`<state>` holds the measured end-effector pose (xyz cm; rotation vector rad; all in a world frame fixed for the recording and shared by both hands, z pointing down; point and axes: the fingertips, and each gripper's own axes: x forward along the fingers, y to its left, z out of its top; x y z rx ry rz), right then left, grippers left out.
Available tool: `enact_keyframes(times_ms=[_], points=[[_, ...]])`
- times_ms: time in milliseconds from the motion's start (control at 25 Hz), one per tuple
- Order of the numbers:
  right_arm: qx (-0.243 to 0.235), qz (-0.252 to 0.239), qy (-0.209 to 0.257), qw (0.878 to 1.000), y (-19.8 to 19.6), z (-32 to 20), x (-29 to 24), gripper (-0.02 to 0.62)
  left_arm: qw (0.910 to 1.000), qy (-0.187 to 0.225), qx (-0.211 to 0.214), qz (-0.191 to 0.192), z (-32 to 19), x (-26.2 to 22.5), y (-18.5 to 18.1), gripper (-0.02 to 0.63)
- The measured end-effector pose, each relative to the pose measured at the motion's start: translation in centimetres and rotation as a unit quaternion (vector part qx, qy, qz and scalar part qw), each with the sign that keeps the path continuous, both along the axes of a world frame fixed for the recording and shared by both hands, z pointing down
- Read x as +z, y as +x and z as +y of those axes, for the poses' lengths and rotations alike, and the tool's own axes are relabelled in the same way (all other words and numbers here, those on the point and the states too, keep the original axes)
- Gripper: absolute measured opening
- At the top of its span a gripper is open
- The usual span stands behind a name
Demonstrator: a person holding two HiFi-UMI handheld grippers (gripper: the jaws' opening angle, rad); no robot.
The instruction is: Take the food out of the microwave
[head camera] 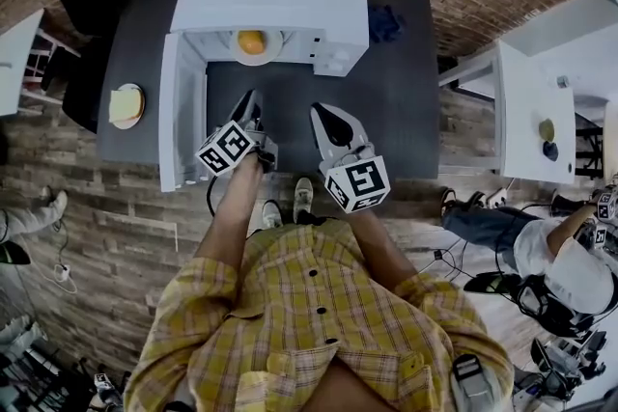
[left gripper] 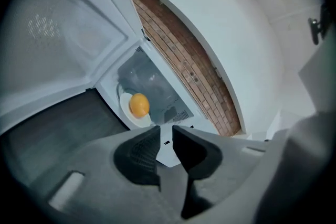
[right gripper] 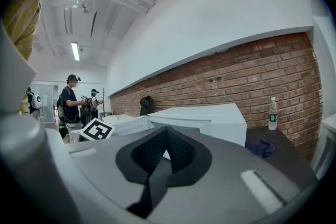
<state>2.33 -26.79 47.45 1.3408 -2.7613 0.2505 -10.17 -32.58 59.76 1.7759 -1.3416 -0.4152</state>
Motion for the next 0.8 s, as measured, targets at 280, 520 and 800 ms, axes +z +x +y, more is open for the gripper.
enact_keyframes(times_ms=[280,520,800], points=[[0.003,-0.002,-0.006,1.000,0.2,-1.0,1.0,0.002,0.9938,-0.018,-0.018,0.108,-2.7,3.2,-0.4,0.114],[-0.003,-0.013,-0.011,1.000,0.1,-1.7,1.3,0.002,0.9756,-0.039,-0.059,0.208,-4.9,6.3,-1.4,0.149],[-0.016,-0.017,0.002,1.000,0.5,-1.6,2.3,0.002,0.9569,-0.025,-0.098,0.272,-6.8,8.7,-2.5,0.161]])
